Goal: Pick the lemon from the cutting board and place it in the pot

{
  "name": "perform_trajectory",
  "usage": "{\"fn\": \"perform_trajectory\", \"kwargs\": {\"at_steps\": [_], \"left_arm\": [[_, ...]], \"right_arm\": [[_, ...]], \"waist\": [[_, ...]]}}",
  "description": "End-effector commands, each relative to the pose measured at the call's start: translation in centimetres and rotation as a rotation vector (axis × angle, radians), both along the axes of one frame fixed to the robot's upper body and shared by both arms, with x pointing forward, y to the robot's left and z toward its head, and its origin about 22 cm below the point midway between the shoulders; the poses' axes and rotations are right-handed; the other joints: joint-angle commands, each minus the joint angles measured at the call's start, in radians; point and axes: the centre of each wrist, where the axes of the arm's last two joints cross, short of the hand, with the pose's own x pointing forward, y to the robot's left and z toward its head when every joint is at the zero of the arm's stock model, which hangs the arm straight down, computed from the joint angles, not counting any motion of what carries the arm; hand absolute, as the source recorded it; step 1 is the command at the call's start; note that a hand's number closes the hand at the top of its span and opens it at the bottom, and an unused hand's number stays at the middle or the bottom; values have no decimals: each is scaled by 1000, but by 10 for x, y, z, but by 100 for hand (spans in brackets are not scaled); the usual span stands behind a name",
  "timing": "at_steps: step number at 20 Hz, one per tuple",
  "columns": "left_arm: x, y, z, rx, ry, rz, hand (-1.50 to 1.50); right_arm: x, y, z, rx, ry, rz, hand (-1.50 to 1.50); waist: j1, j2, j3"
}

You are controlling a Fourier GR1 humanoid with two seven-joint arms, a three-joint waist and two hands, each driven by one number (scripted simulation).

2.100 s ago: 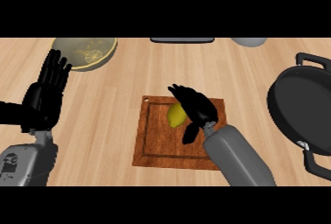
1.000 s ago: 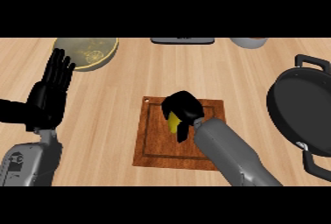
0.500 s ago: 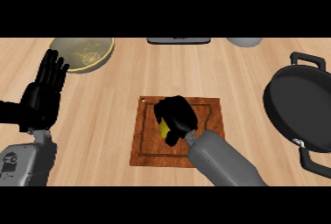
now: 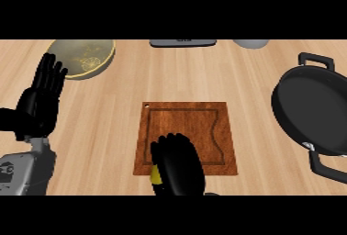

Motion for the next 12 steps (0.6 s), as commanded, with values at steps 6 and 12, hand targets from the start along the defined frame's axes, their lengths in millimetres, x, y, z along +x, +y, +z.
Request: {"fn": "perform_trajectory", "kwargs": {"at_steps": [6, 12], "left_arm": [[2, 6, 16, -6, -8, -5, 0], [-7, -10, 0, -2, -11, -32, 0]], "right_arm": [[-26, -73, 70, 119, -321, -361, 150], [-43, -144, 116, 156, -419, -499, 150]], "waist": [[8, 7, 2], [20, 13, 2]]}}
